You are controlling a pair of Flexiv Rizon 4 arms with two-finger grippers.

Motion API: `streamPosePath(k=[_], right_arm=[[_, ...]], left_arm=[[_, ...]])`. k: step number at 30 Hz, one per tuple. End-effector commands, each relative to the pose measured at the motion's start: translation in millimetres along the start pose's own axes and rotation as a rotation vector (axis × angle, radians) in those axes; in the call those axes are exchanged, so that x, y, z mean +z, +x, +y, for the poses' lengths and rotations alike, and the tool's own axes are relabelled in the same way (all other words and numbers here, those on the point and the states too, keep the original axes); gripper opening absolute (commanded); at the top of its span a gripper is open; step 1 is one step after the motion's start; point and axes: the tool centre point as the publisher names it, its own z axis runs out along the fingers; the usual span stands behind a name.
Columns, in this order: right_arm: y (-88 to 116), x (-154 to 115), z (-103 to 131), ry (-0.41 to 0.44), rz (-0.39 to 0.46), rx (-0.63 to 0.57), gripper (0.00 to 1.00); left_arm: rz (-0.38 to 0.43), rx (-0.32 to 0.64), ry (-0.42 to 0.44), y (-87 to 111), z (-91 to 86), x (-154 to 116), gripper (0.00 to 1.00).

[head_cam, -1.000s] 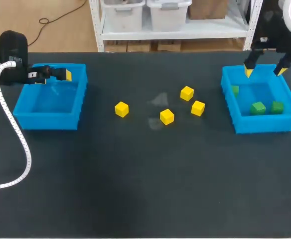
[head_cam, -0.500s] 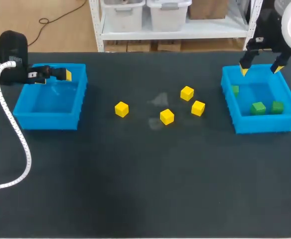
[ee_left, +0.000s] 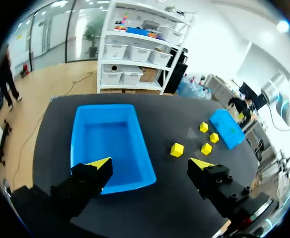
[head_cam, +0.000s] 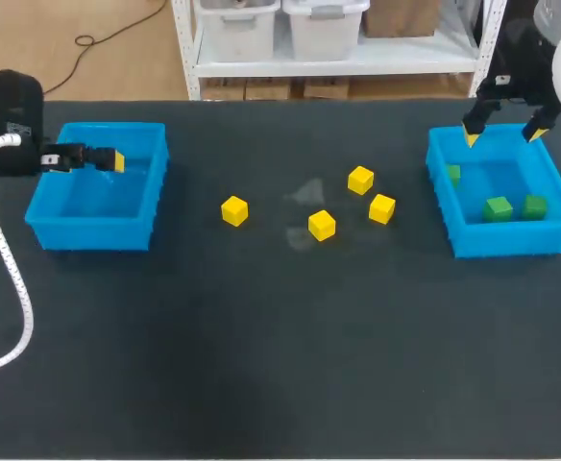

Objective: Put the green cubes in the right bin and the yellow cubes in the left bin.

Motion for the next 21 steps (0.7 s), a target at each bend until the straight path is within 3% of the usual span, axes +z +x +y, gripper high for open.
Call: streamPosePath(k=[1, 6, 13, 17, 21], right_arm=[[5, -1, 0, 0.004, -0.038, 0.002, 1.00], [5, -1, 0, 0.004, -0.038, 0.002, 1.00], [5, -1, 0, 0.004, -0.038, 0.002, 1.00], [5, -1, 0, 0.004, -0.038, 0.002, 1.00], [5, -1, 0, 0.004, -0.038, 0.002, 1.00]], left_arm=[[0.087, 0.044, -0.096, -20.9, -17.5, 5, 1.00], [0.177, 0.134, -0.072, -31.0, -46.0, 24, 1.00], [0.336, 0.276, -0.039, -29.7, -87.4, 65, 1.00], [0.408, 0.358, -0.048, -25.2, -100.2, 89, 1.00], [0.451, 0.393, -0.085, -18.4, -99.5, 114, 1.00]])
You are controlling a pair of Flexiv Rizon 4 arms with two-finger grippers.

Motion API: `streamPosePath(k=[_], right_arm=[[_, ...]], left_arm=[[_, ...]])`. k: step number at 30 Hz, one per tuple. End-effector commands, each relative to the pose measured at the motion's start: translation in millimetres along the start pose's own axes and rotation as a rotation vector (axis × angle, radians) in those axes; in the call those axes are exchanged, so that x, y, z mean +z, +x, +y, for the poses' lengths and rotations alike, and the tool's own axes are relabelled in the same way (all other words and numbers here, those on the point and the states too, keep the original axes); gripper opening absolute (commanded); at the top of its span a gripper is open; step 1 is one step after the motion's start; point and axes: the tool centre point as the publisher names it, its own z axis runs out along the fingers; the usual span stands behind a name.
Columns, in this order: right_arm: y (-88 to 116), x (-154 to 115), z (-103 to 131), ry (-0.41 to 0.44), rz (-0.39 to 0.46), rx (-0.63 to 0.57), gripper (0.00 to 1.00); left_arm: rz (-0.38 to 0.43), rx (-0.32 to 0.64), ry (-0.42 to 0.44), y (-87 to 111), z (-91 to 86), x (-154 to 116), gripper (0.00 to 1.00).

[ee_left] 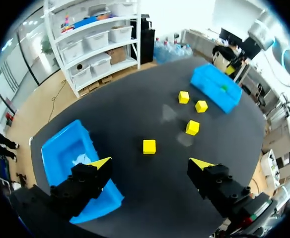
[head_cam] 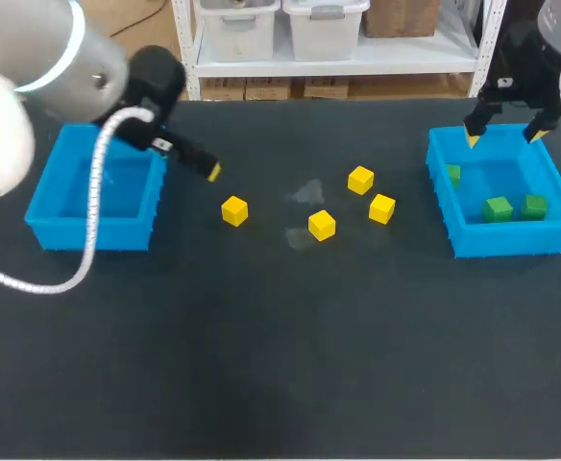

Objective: Put the green cubes in the right bin and the yellow cubes in the left bin.

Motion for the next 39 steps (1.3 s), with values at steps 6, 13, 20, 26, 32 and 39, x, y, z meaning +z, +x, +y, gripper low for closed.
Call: streamPosePath(k=[6, 13, 20, 26, 32, 39], right_arm=[[3, -1, 0, 0.003, -0.008, 0.002, 1.00], [3, -1, 0, 0.003, -0.008, 0.002, 1.00], [3, -1, 0, 0.003, -0.008, 0.002, 1.00], [3, -1, 0, 0.003, -0.008, 0.002, 1.00], [3, -1, 0, 0.003, -0.008, 0.002, 1.00], [3, -1, 0, 0.003, -0.008, 0.002, 1.00]], left_arm=[[0.266, 0.015, -0.055, -9.9, -0.9, 68, 1.00], [0.349, 0.066, -0.054, -3.4, -11.2, 89, 1.00], [0.386, 0.090, -0.060, -3.7, -15.0, 111, 1.00], [0.434, 0.099, -0.084, -2.2, -13.9, 126, 1.00], [0.455, 0.073, -0.102, 0.8, -6.4, 135, 1.00], [0.474, 0.048, -0.108, 4.4, 0.2, 141, 1.00]])
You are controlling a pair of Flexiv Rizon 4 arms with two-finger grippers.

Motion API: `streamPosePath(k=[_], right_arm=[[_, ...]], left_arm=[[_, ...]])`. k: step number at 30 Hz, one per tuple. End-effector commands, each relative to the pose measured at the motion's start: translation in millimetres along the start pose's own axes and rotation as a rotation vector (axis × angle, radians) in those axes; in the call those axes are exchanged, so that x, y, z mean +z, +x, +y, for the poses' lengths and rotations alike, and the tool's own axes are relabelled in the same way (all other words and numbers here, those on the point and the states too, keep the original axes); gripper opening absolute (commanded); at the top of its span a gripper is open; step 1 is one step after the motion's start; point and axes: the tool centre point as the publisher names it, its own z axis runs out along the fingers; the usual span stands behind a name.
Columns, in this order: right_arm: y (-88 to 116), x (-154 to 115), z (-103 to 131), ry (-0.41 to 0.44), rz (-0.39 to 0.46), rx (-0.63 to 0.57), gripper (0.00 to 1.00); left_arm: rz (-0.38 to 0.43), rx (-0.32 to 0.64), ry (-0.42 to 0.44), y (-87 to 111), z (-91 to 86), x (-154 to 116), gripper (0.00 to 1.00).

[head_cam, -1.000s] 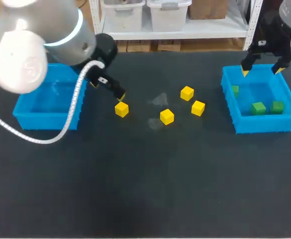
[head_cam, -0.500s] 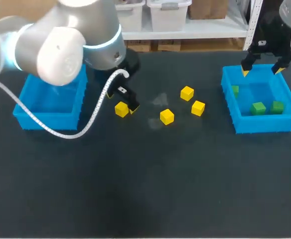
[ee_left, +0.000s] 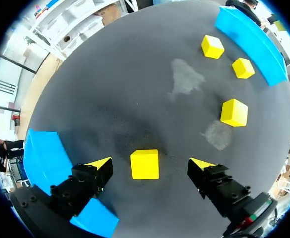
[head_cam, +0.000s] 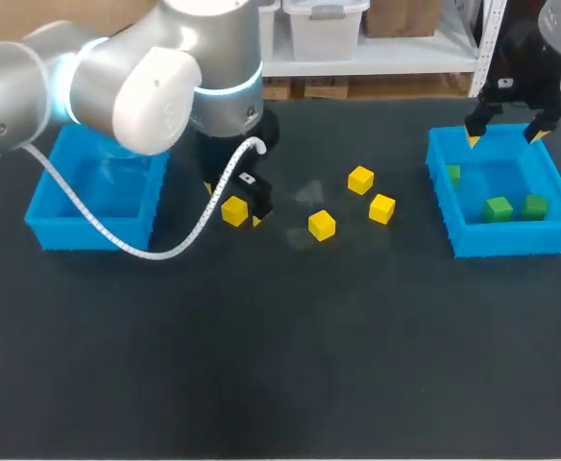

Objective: Put the green cubes in the right bin and the yellow cubes in the left bin.

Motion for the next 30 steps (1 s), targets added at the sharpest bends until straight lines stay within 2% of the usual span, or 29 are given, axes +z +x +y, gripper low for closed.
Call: streamPosePath(k=[1, 14, 15, 17, 18, 26, 30], right_arm=[[3, -1, 0, 0.003, -0.007, 0.001, 1.00], [3, -1, 0, 0.003, -0.007, 0.001, 1.00], [3, -1, 0, 0.003, -0.007, 0.001, 1.00], [3, -1, 0, 0.003, -0.007, 0.001, 1.00], [3, -1, 0, 0.003, -0.007, 0.001, 1.00], [3, -1, 0, 0.003, -0.007, 0.001, 1.00], [3, -1, 0, 0.003, -0.007, 0.001, 1.00]], left_arm=[[0.048, -0.011, 0.007, -5.2, 3.1, 4, 1.00], [0.067, -0.062, 0.045, -4.5, 3.8, 17, 1.00], [0.069, -0.061, 0.045, -4.4, 3.1, 18, 0.88], [0.073, -0.055, 0.043, -3.5, 1.8, 18, 0.34], [0.073, -0.054, 0.042, -2.9, 0.8, 19, 0.02], [0.085, -0.044, 0.025, 3.6, -2.1, 18, 0.00], [0.026, -0.040, -0.014, 4.1, 4.1, -5, 0.00]])
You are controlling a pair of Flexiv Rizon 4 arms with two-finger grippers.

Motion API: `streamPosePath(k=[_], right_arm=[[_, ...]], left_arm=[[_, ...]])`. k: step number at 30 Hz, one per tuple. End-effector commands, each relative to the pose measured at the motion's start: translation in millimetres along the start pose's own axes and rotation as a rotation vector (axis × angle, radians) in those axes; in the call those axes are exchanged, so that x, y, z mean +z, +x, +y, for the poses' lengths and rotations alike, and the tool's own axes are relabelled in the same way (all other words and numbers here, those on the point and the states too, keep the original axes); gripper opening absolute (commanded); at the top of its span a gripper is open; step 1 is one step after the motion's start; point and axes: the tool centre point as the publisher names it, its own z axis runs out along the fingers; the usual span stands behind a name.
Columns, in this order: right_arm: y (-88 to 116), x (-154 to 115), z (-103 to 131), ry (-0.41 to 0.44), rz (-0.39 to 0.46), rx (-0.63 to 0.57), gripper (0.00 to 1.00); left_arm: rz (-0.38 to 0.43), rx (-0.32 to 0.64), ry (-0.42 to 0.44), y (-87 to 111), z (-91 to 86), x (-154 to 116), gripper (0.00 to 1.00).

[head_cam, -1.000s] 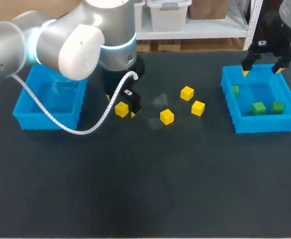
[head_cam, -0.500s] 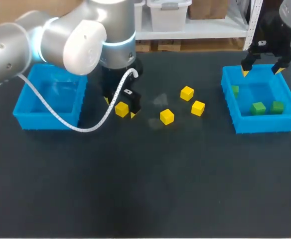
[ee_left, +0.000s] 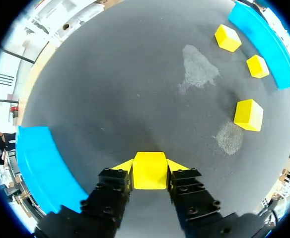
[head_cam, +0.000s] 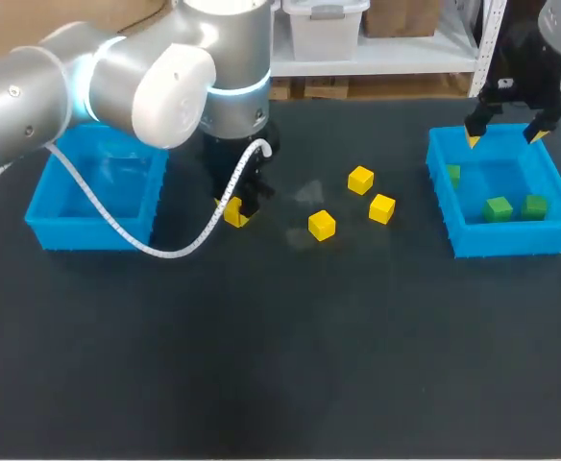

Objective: Put the green cubes in the right bin and the yellow cubes in the left bin.

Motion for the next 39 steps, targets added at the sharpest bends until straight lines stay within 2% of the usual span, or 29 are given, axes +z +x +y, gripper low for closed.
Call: streamPosePath(k=[1, 5, 7, 11, 14, 18, 22, 23, 24, 25, 29, 32, 36, 39], right_arm=[[3, -1, 0, 0.003, -0.007, 0.001, 1.00], [3, -1, 0, 0.003, -0.007, 0.001, 1.00], [3, -1, 0, 0.003, -0.007, 0.001, 1.00], [3, -1, 0, 0.003, -0.007, 0.001, 1.00], [3, -1, 0, 0.003, -0.007, 0.001, 1.00], [3, -1, 0, 0.003, -0.007, 0.001, 1.00], [3, -1, 0, 0.003, -0.007, 0.001, 1.00], [3, -1, 0, 0.003, -0.007, 0.001, 1.00], [3, -1, 0, 0.003, -0.007, 0.001, 1.00], [3, -1, 0, 0.003, -0.007, 0.001, 1.00], [3, -1, 0, 0.003, -0.007, 0.001, 1.00], [3, -1, 0, 0.003, -0.007, 0.001, 1.00], [3, -1, 0, 0.003, -0.007, 0.001, 1.00], [3, -1, 0, 0.003, -0.007, 0.001, 1.00]], left_arm=[[-0.092, -0.013, -0.021, 7.5, 4.3, -37, 0.00], [-0.247, -0.064, -0.040, 15.1, 24.5, -93, 0.00], [-0.311, -0.107, -0.056, 22.7, 40.0, -117, 0.00], [-0.370, -0.212, -0.110, 46.5, 75.6, -147, 0.00], [-0.351, -0.279, -0.168, 71.5, 101.0, -153, 0.00], [-0.289, -0.372, -0.199, 101.1, 127.0, -142, 0.00], [-0.212, -0.419, -0.208, 120.1, 138.5, -123, 0.00], [-0.194, -0.404, -0.210, 122.7, 139.1, -118, 0.15], [-0.181, -0.397, -0.216, 126.1, 135.7, -115, 0.47], [-0.181, -0.415, -0.203, 128.4, 136.3, -111, 1.00], [-0.158, -0.428, -0.193, 129.8, 135.7, -96, 1.00], [-0.161, -0.434, -0.194, 125.0, 135.5, -99, 1.00], [-0.233, -0.382, -0.166, 101.7, 122.6, -114, 1.00], [-0.279, -0.317, -0.128, 77.8, 104.5, -127, 1.00]])
